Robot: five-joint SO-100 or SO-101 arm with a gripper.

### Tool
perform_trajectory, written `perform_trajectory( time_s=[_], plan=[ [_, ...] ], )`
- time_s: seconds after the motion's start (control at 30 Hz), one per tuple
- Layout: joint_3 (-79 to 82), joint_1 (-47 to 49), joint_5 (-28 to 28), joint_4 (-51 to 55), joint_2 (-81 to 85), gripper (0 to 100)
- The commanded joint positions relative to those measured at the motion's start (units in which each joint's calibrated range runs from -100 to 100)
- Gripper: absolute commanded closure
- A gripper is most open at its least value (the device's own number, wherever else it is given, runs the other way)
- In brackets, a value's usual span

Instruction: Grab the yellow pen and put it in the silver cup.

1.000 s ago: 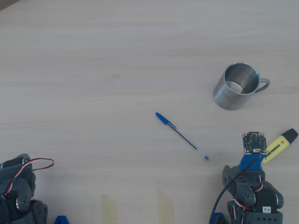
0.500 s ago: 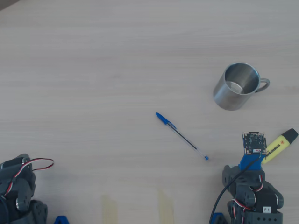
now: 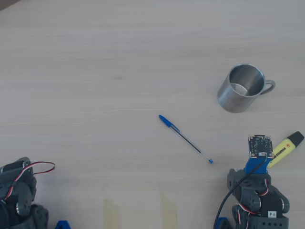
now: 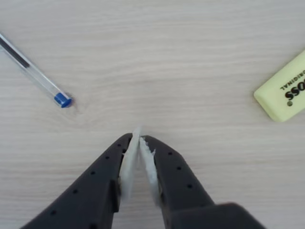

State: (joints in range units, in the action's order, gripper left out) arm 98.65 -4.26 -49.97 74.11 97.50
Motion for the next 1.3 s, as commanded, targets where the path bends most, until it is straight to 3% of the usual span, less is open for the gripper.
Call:
perform_trajectory(
  time_s=[0.0,0.2,0.67,1.13,1.27],
  plan=[
    [-4.0,-0.27,-0.17,0.93,-1.74,91],
    [-10.71,-0.27,-1.52,0.93,-9.3,84],
    [-23.41,-0.01,-8.28,-7.83,-25.35,84],
    [-36.38,-1.49,-13.69,-8.26,-35.74,84],
    [-39.01,-2.63,-16.03,-8.26,-37.9,77]
  ],
)
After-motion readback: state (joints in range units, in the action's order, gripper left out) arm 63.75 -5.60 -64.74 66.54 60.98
